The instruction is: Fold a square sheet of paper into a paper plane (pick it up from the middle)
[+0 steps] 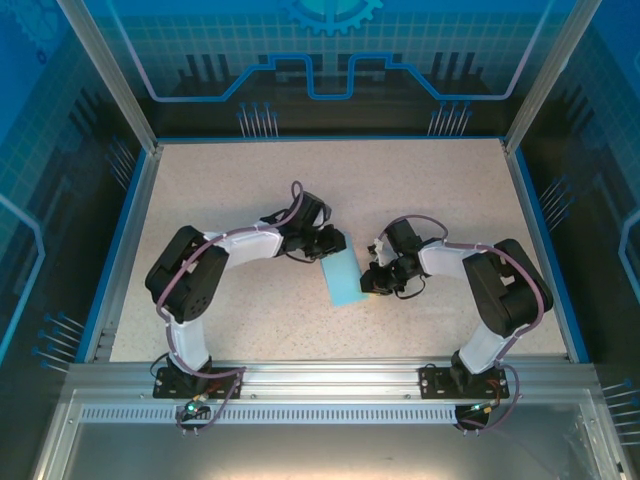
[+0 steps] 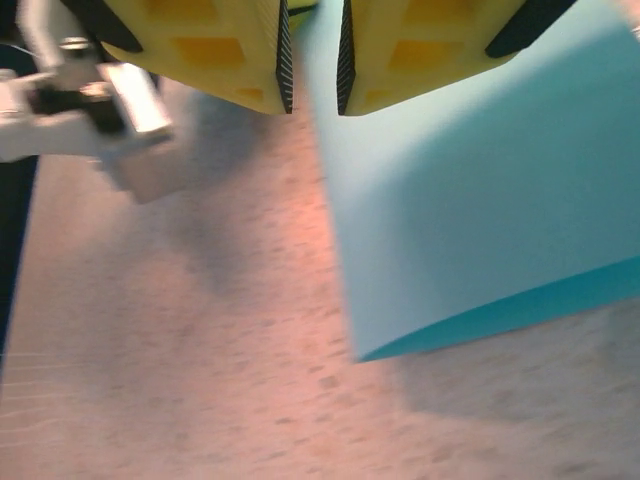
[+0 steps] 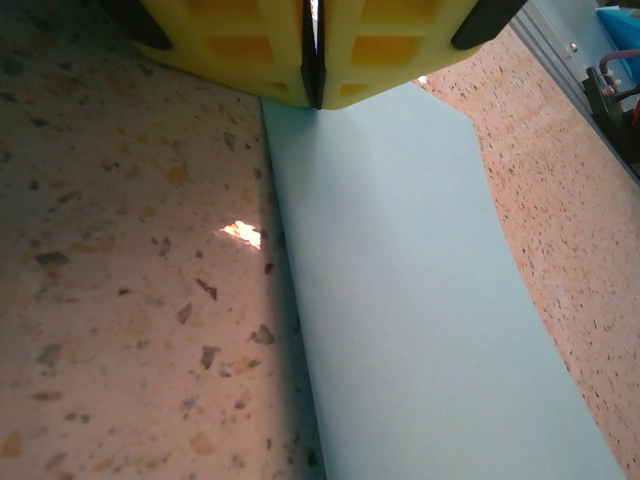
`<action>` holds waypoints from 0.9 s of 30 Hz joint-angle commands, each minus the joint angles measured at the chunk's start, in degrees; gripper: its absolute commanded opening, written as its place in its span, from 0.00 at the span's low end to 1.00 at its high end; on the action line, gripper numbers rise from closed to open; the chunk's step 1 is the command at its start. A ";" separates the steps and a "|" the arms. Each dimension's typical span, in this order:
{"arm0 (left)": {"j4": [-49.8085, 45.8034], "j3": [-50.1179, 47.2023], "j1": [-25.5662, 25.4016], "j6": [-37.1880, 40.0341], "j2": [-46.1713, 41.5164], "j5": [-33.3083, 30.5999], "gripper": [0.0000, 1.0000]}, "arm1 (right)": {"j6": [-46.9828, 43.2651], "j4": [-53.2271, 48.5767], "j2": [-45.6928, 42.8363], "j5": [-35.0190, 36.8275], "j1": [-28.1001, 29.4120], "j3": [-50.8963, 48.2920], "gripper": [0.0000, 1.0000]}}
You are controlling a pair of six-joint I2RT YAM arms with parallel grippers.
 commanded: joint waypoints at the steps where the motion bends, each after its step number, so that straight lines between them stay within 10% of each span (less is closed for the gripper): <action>1: 1.43 3.96 -1.52 -0.95 3.62 2.81 0.24 | -0.37 -1.54 2.46 2.39 0.87 -0.97 0.12; 27: -6.85 12.29 -1.94 1.43 14.03 -6.24 0.16 | -0.42 -2.09 2.42 3.44 0.84 -2.51 0.11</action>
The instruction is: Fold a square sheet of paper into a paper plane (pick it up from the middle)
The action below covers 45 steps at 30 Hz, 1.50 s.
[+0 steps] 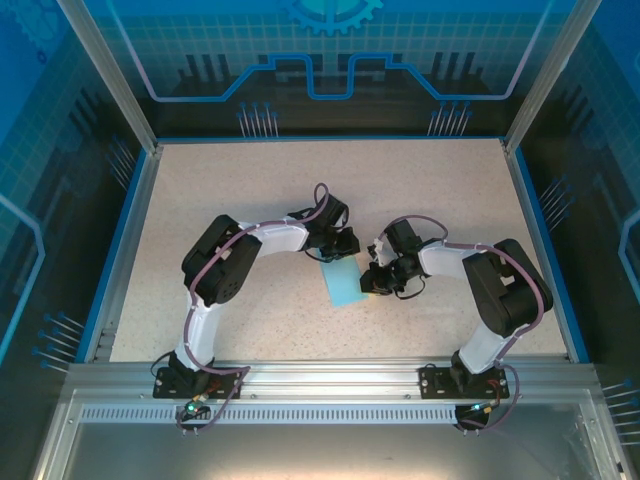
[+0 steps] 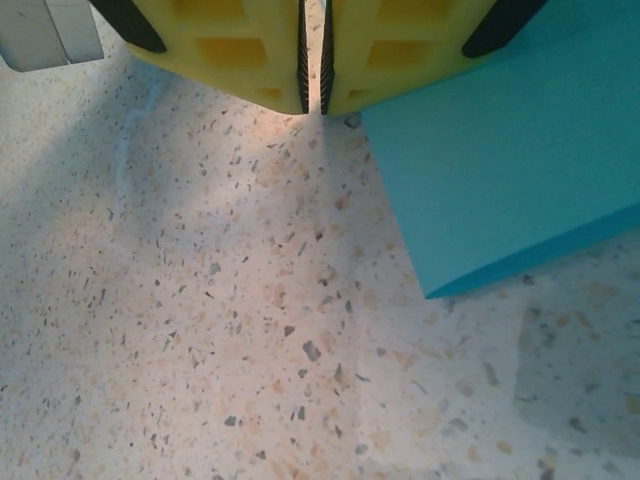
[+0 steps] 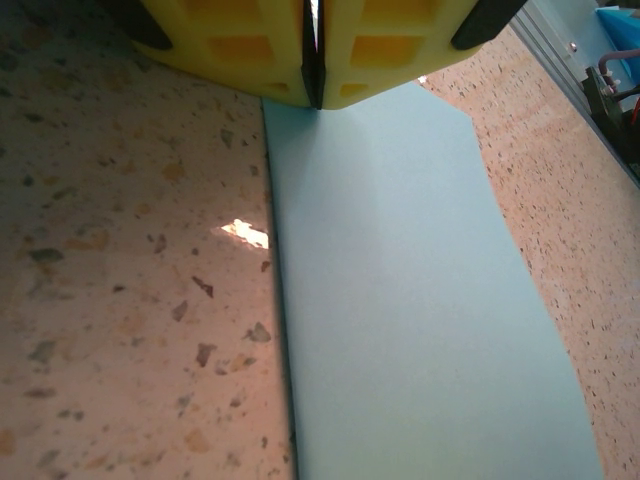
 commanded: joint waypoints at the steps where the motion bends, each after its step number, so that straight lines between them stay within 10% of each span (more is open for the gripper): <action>1: -2.34 1.30 0.74 1.33 1.01 -2.72 0.16 | -0.43 -2.55 2.46 3.48 0.84 -2.26 0.11; 45: 2.32 6.79 6.58 6.74 5.52 4.92 0.18 | -0.59 -2.70 1.78 3.41 0.80 -4.04 0.12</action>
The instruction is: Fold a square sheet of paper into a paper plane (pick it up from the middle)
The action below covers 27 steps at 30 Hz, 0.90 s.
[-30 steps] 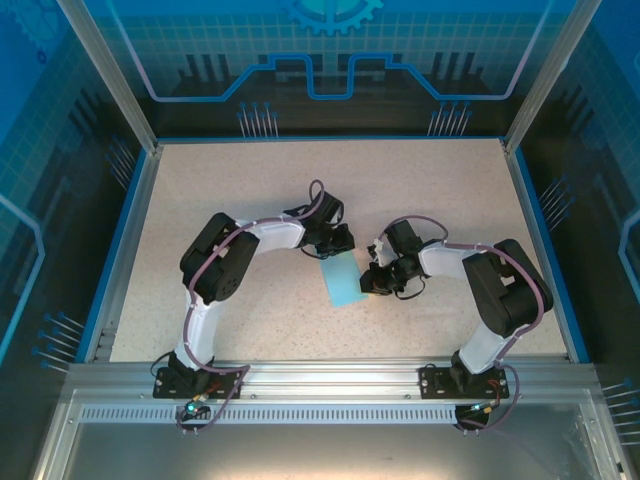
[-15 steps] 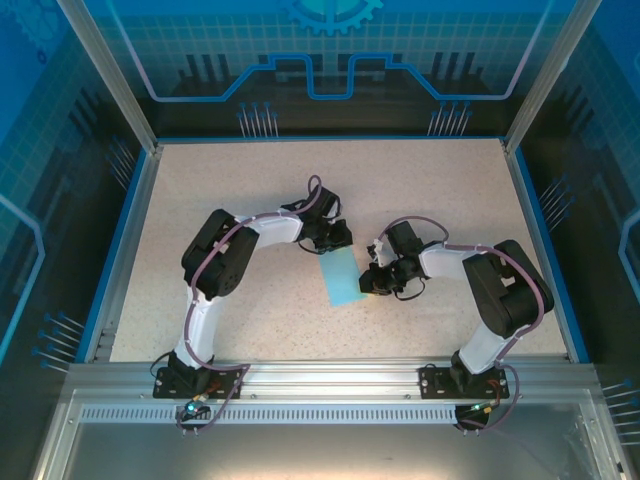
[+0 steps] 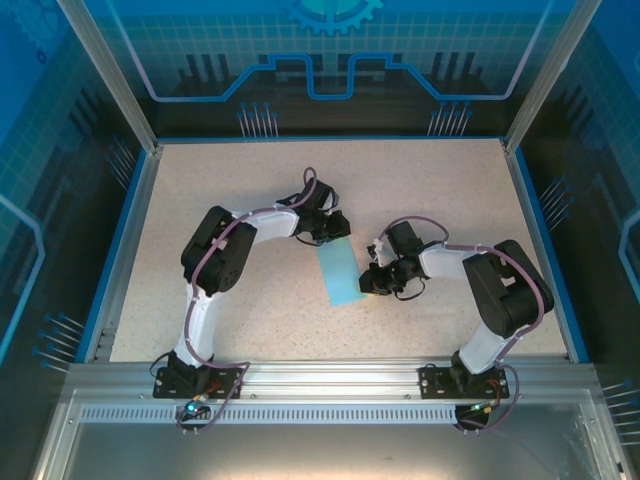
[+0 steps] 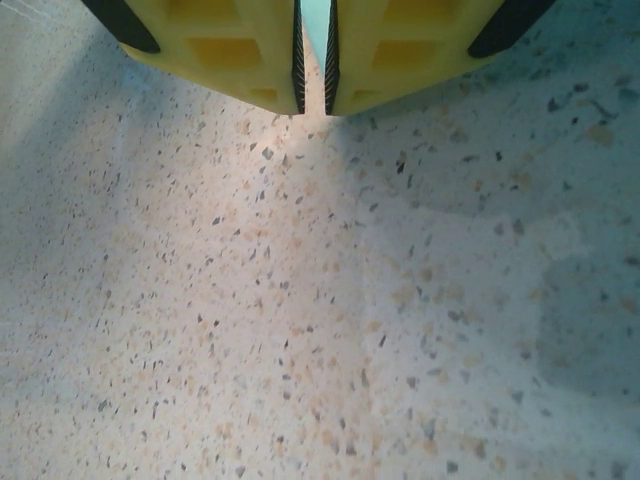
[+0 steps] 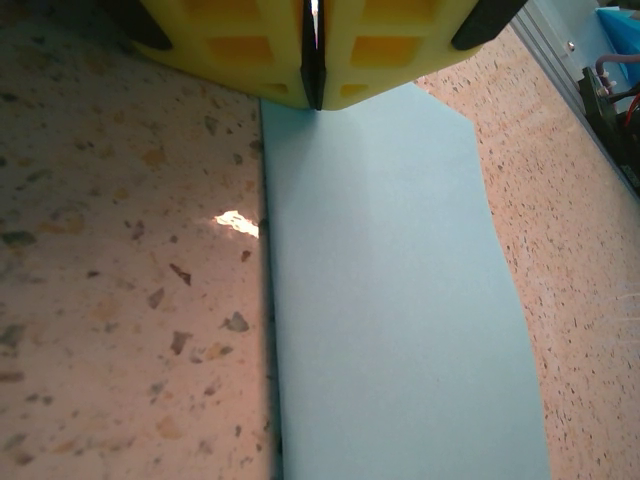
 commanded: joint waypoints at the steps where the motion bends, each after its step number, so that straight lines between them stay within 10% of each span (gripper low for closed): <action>1: 0.71 1.75 0.12 0.44 2.00 1.54 0.18 | -0.46 -5.83 2.09 4.28 0.80 -2.49 0.12; 27: 5.13 -1.12 -1.71 3.78 -6.29 0.58 0.29 | -0.42 -4.95 2.25 4.12 0.81 -2.73 0.12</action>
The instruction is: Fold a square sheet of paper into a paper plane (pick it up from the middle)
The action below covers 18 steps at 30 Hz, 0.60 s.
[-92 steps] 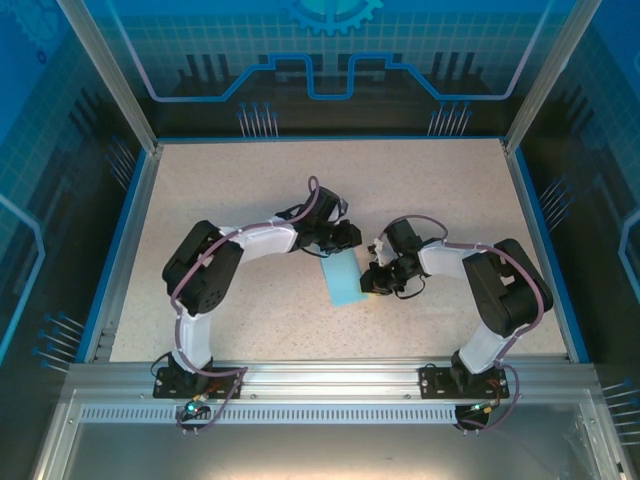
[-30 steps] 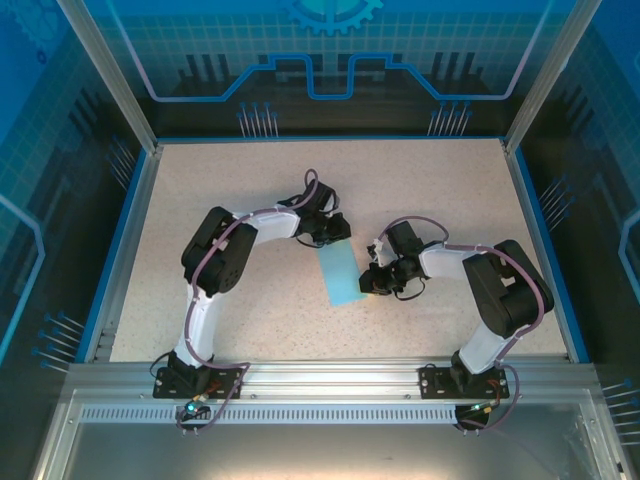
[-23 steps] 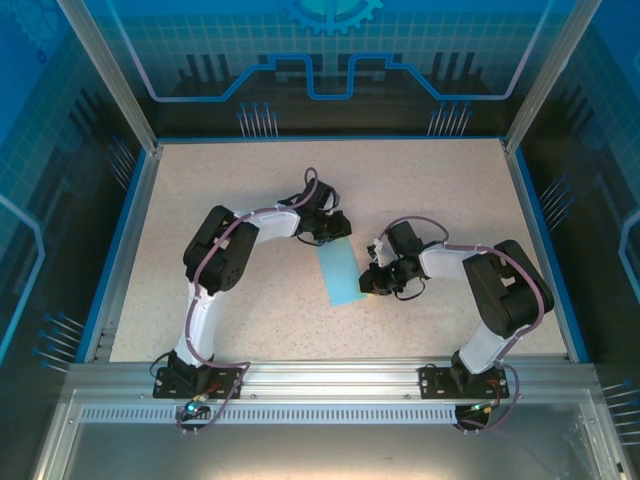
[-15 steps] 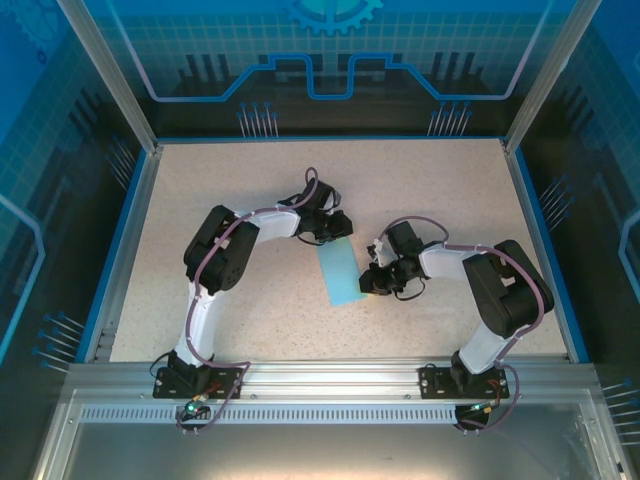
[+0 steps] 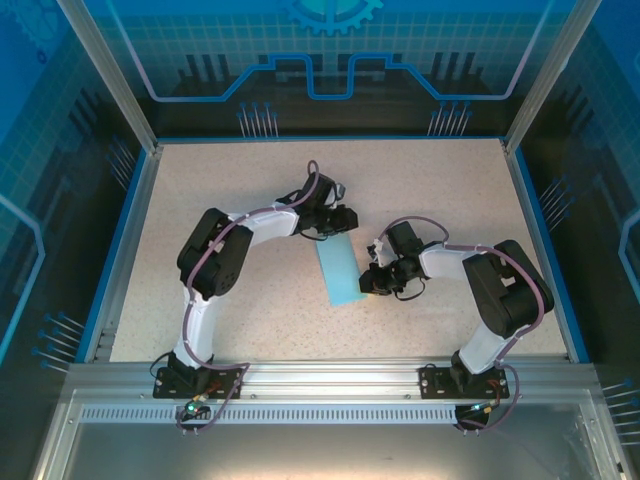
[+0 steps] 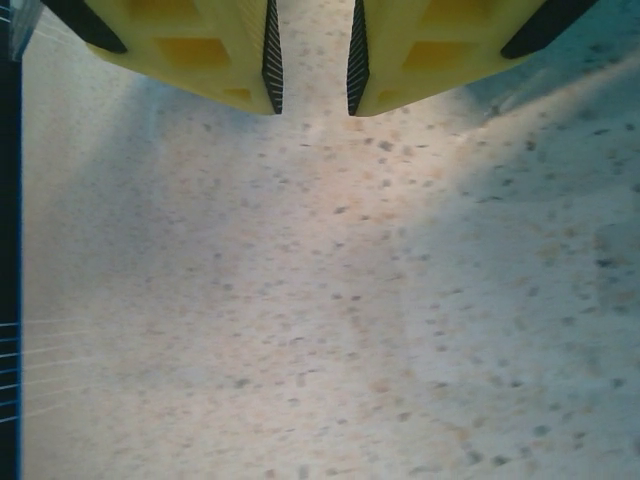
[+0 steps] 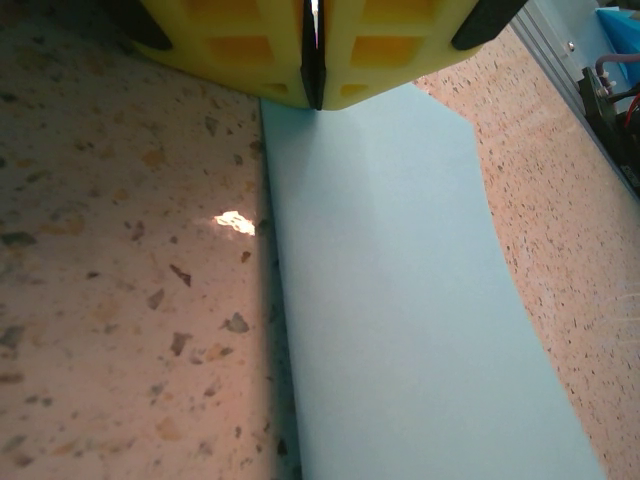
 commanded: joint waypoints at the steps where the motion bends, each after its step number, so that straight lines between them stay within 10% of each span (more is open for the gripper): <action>1: 1.79 -1.16 -0.73 2.03 -3.06 -0.62 0.29 | -0.36 -5.09 2.39 4.19 0.78 -2.60 0.12; 18: -6.48 0.02 -3.03 1.57 1.10 -2.96 0.19 | -0.30 -5.47 1.79 4.16 0.77 -2.34 0.12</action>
